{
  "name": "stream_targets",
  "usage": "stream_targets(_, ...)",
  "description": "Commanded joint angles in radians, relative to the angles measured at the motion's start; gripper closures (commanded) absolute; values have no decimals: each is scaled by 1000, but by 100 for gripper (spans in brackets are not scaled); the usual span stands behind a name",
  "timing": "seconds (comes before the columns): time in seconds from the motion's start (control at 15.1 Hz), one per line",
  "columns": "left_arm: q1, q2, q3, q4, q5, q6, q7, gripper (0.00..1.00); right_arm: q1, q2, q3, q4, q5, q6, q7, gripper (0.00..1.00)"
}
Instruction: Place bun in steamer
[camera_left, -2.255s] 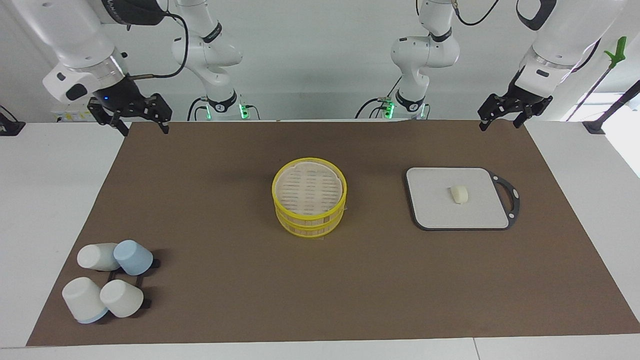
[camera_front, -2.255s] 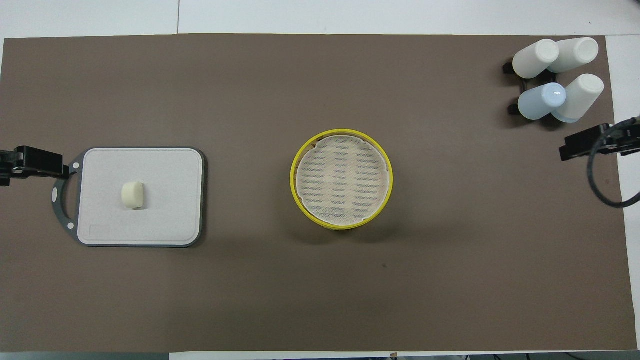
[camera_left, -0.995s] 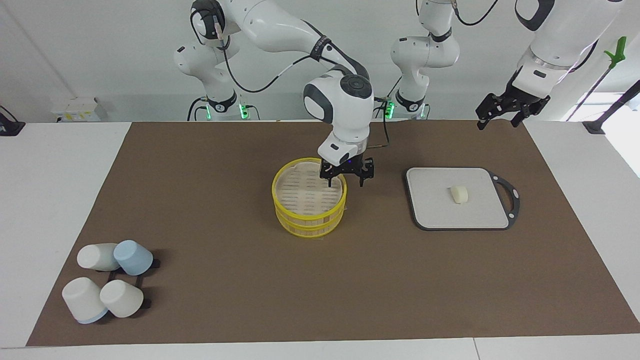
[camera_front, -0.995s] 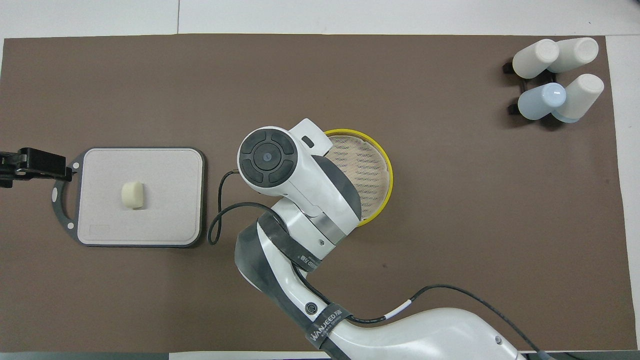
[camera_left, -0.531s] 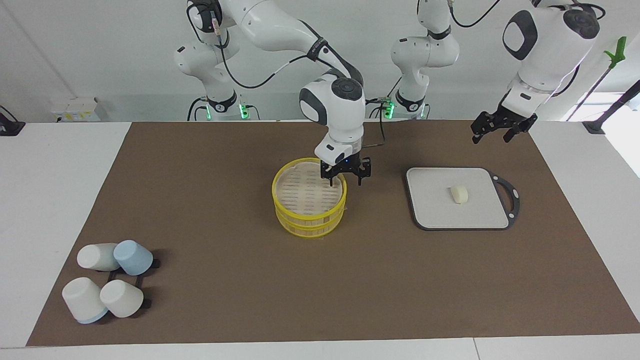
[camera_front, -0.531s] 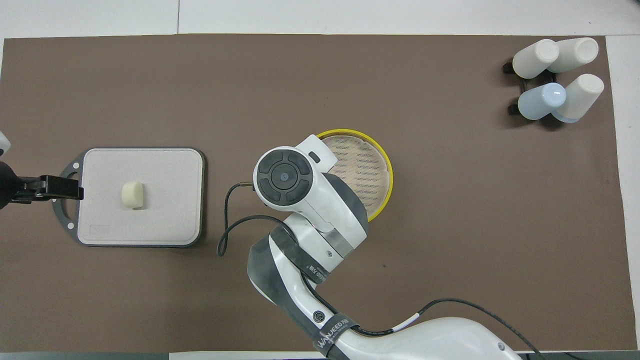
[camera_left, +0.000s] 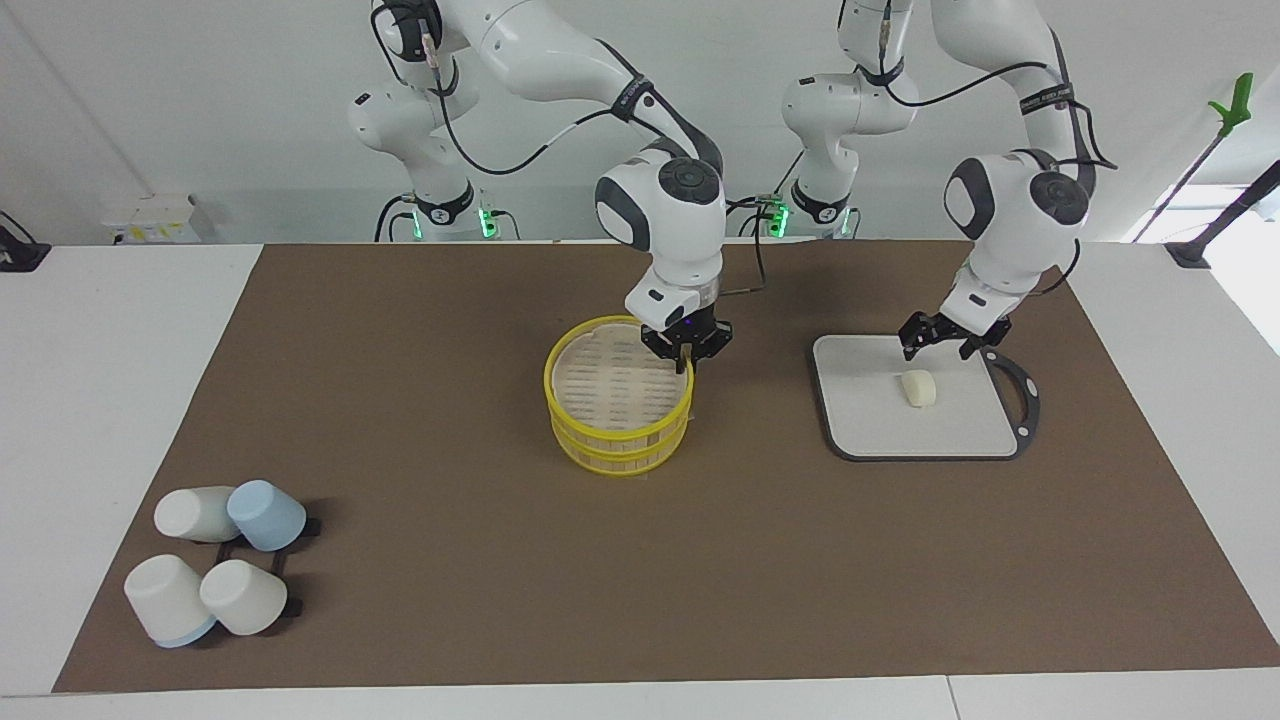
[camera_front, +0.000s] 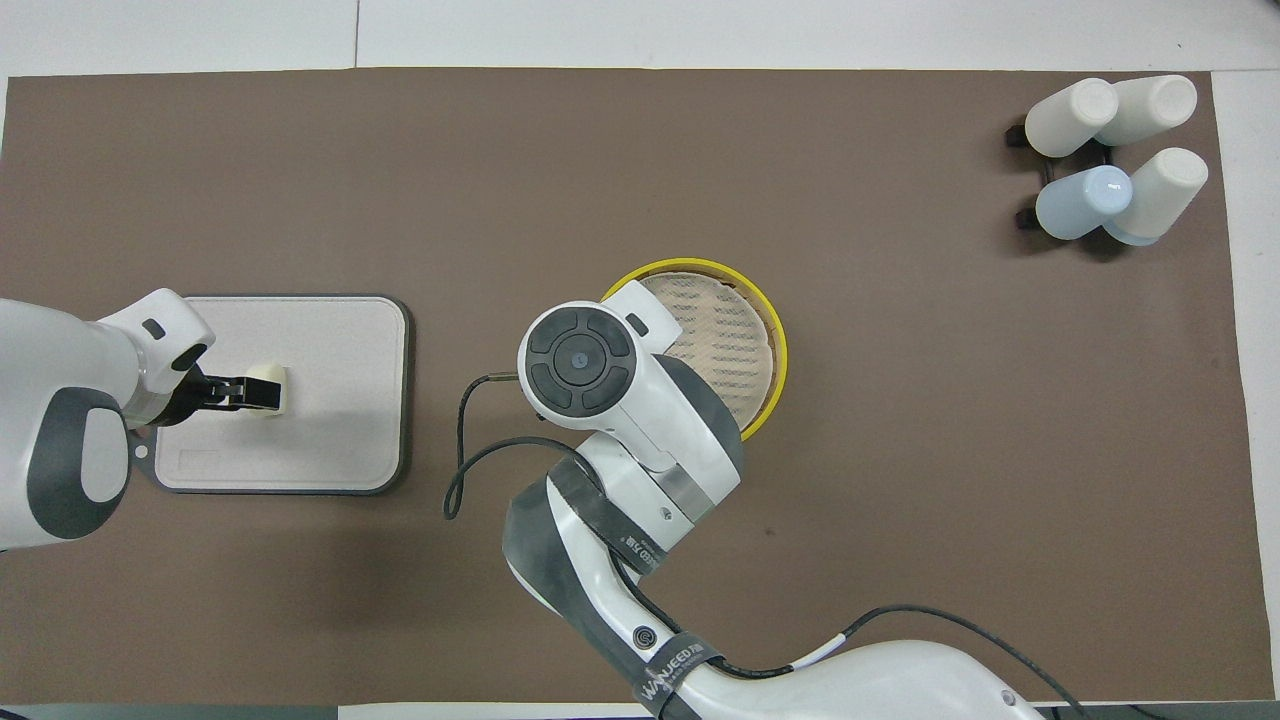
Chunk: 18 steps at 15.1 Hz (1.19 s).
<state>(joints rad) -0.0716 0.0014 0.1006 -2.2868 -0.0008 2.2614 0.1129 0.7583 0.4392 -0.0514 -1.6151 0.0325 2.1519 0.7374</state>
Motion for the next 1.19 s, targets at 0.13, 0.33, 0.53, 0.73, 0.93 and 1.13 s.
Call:
stream_targets(0.13, -8, 41, 7, -23, -5, 113, 16, 1, -8, -36, 1, -14, 7, -58, -120, 100)
stream_targets(0.33, -8, 46, 7, -33, -5, 124, 17, 7, -39, -31, -10, 145, 1, -266, -211, 100)
stream_targets(0.53, -5, 48, 5, -82, -5, 205, 14, 25, -143, -103, -11, 170, 3, -430, -355, 100)
stream_targets(0.73, -2, 49, 5, -86, -13, 208, 14, 62, -221, -167, -13, 156, 1, -602, -504, 100)
stream_targets(0.93, -7, 54, 4, -76, -15, 187, 11, 78, -302, -192, -13, 109, -3, -695, -571, 100)
stream_targets(1.13, -11, 71, 2, 13, -42, 83, 1, 78, -381, -206, -15, 92, -43, -690, -774, 100)
